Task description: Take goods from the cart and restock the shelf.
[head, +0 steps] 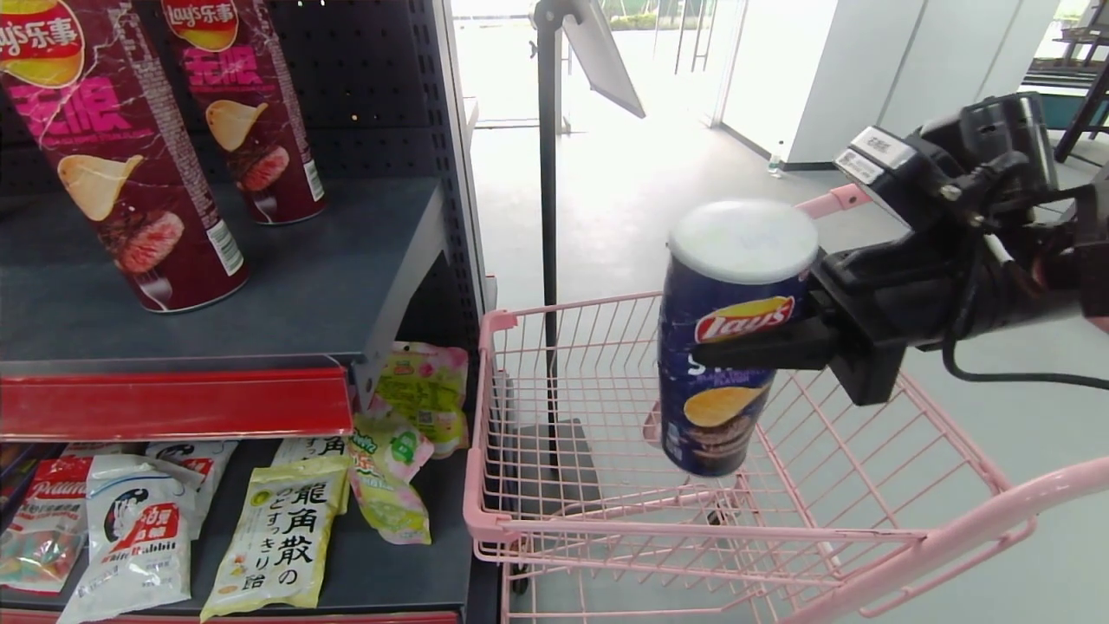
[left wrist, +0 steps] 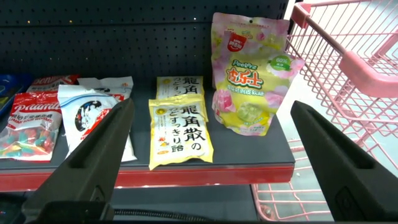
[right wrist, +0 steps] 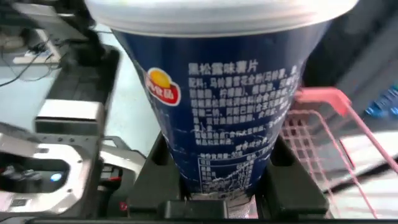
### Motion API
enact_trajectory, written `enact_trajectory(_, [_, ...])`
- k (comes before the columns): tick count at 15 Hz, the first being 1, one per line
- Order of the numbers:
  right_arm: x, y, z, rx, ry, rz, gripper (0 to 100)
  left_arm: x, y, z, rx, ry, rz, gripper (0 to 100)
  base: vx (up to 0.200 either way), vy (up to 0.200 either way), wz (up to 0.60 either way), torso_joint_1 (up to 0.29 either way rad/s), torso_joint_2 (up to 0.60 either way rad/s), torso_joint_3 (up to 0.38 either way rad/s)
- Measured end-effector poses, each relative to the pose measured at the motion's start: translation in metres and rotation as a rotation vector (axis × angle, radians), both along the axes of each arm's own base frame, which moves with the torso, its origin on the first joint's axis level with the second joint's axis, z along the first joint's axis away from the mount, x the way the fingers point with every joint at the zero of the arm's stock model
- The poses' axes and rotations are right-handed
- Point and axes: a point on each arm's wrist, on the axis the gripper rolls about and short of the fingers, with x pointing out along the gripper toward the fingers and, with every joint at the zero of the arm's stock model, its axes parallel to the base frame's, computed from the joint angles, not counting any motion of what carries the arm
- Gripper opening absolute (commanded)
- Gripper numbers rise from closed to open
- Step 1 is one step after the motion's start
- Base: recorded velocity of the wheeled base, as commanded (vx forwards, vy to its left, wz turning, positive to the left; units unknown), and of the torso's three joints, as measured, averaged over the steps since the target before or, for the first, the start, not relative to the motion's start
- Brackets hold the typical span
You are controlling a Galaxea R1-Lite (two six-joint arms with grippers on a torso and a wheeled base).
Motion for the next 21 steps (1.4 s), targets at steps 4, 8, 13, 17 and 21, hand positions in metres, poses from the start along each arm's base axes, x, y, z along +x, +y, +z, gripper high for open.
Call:
enact_trajectory(4, [-0.05,0.015,0.002,-0.016,-0.056,0.06,0,0.0,0.0,0.0,0.0,0.0,0.0,100,0.0,0.0,0.0,0.0,0.0,0.0])
enact_trajectory(8, [-0.072,0.016,-0.013,-0.061,-0.059,0.039,0,0.0,0.0,0.0,0.0,0.0,0.0,100,0.0,0.0,0.0,0.0,0.0,0.0])
enact_trajectory(13, [-0.071,0.019,-0.015,-0.052,-0.05,0.032,0,0.0,0.0,0.0,0.0,0.001,0.001,100,0.0,0.0,0.0,0.012,-0.04,-0.027])
enact_trajectory(17, [-0.065,0.016,-0.014,-0.042,-0.044,0.009,0,0.0,0.0,0.0,0.0,-0.001,0.0,100,0.0,0.0,0.0,0.146,-0.44,-0.278])
enact_trajectory(21, [-0.063,0.016,-0.012,-0.035,-0.037,0.0,0,0.0,0.0,0.0,0.0,0.0,0.0,100,0.0,0.0,0.0,0.198,-0.52,-0.314])
